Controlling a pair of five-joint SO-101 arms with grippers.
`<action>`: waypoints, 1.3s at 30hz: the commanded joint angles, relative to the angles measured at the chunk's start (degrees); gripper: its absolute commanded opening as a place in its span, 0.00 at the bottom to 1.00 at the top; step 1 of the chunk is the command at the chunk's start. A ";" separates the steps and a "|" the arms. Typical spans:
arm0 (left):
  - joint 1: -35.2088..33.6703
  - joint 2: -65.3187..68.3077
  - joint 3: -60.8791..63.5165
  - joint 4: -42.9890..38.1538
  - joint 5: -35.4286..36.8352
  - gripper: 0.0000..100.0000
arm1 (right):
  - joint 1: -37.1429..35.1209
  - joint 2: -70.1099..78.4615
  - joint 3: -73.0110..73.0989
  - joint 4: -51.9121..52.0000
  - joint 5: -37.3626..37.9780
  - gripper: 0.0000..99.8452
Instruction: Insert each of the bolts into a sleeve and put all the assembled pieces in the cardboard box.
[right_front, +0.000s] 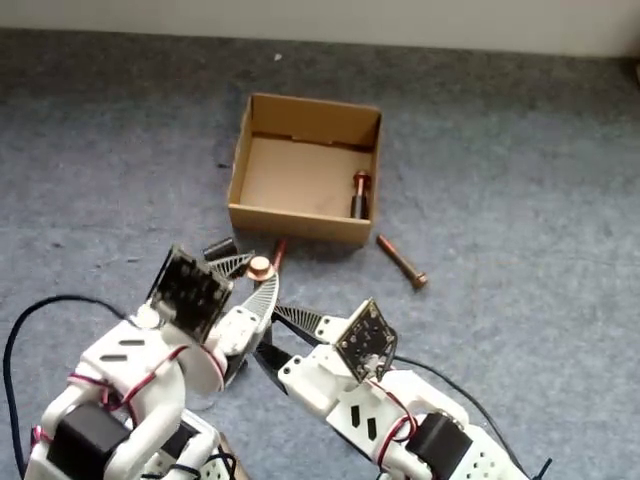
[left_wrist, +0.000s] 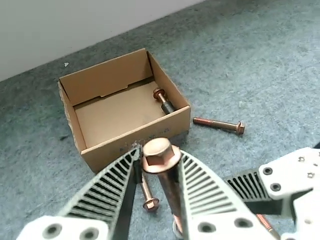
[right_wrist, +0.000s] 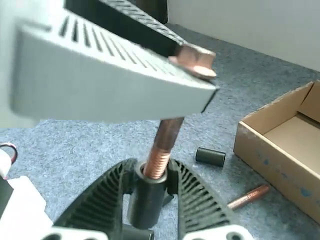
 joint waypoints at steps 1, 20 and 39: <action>3.74 -11.47 4.09 0.62 -0.53 0.03 | 0.22 -0.84 -3.65 -0.22 -0.26 0.00; -6.73 -19.74 3.91 2.73 -0.35 0.23 | 9.36 -0.75 -3.65 -0.22 -0.44 0.00; -42.15 -19.82 35.65 -3.87 -0.62 0.23 | 29.23 43.30 -23.69 -15.52 -3.52 0.00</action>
